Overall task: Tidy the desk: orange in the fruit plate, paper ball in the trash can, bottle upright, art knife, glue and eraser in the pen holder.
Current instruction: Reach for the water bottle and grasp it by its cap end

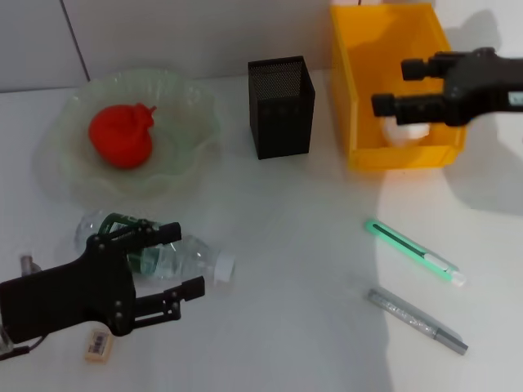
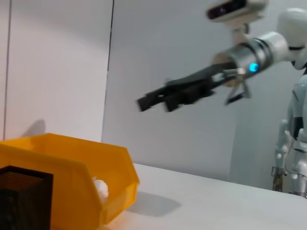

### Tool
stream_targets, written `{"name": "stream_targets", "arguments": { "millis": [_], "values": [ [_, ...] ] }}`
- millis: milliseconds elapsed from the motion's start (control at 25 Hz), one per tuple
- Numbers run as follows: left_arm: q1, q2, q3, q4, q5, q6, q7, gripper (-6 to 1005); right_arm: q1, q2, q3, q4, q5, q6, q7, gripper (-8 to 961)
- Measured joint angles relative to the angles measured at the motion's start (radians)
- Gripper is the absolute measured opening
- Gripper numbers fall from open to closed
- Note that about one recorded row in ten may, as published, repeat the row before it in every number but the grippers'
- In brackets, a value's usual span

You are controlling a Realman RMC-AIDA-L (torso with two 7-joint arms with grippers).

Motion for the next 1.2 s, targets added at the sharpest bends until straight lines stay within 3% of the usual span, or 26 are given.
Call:
{"name": "stream_targets", "arguments": {
  "millis": [160, 240, 280, 360, 400, 440, 520, 560, 600, 680, 920, 1120, 1200],
  "values": [
    [-0.006, 0.01, -0.001, 0.016, 0.001, -0.007, -0.019, 732, -0.074, 0.001, 0.068, 0.113, 0.082, -0.089, -0.197, 810],
    [-0.015, 0.013, 0.004, 0.072, 0.027, -0.032, -0.058, 731, -0.107, -0.015, 0.221, 0.416, 0.128, -0.272, -0.481, 810],
    [-0.019, 0.01, 0.006, 0.116, 0.067, -0.057, -0.093, 730, -0.107, -0.015, 0.221, 0.416, 0.128, -0.272, -0.481, 811],
    [-0.024, 0.003, 0.007, 0.162, 0.115, -0.083, -0.133, 728, -0.105, -0.045, 0.313, 0.589, 0.107, -0.385, -0.612, 811],
    [-0.042, -0.018, 0.009, 0.263, 0.253, -0.138, -0.226, 727, -0.107, -0.066, 0.359, 0.675, 0.088, -0.436, -0.684, 811],
    [-0.042, -0.018, 0.009, 0.263, 0.253, -0.138, -0.226, 726, -0.107, -0.066, 0.359, 0.675, 0.088, -0.436, -0.684, 811],
    [-0.078, -0.042, 0.025, 0.372, 0.427, -0.181, -0.317, 724, -0.117, -0.098, 0.417, 0.795, 0.065, -0.502, -0.783, 811],
    [-0.093, -0.043, 0.039, 0.388, 0.468, -0.189, -0.339, 724, -0.126, -0.112, 0.432, 0.838, 0.056, -0.525, -0.816, 811],
    [-0.148, -0.043, 0.105, 0.424, 0.568, -0.212, -0.42, 723, -0.144, -0.134, 0.444, 0.885, 0.032, -0.55, -0.84, 810],
    [-0.173, -0.043, 0.134, 0.433, 0.603, -0.223, -0.45, 721, -0.161, -0.144, 0.445, 0.897, -0.001, -0.554, -0.841, 810],
    [-0.248, -0.046, 0.291, 0.53, 0.726, -0.26, -0.556, 716, -0.183, -0.136, 0.446, 0.908, -0.043, -0.551, -0.837, 811],
    [-0.286, -0.047, 0.33, 0.546, 0.772, -0.264, -0.575, 711, -0.174, -0.123, 0.448, 0.918, -0.082, -0.549, -0.838, 811],
    [-0.337, -0.051, 0.355, 0.54, 0.852, -0.262, -0.592, 709, -0.164, -0.118, 0.447, 0.92, -0.086, -0.548, -0.838, 811]
  ]
}}
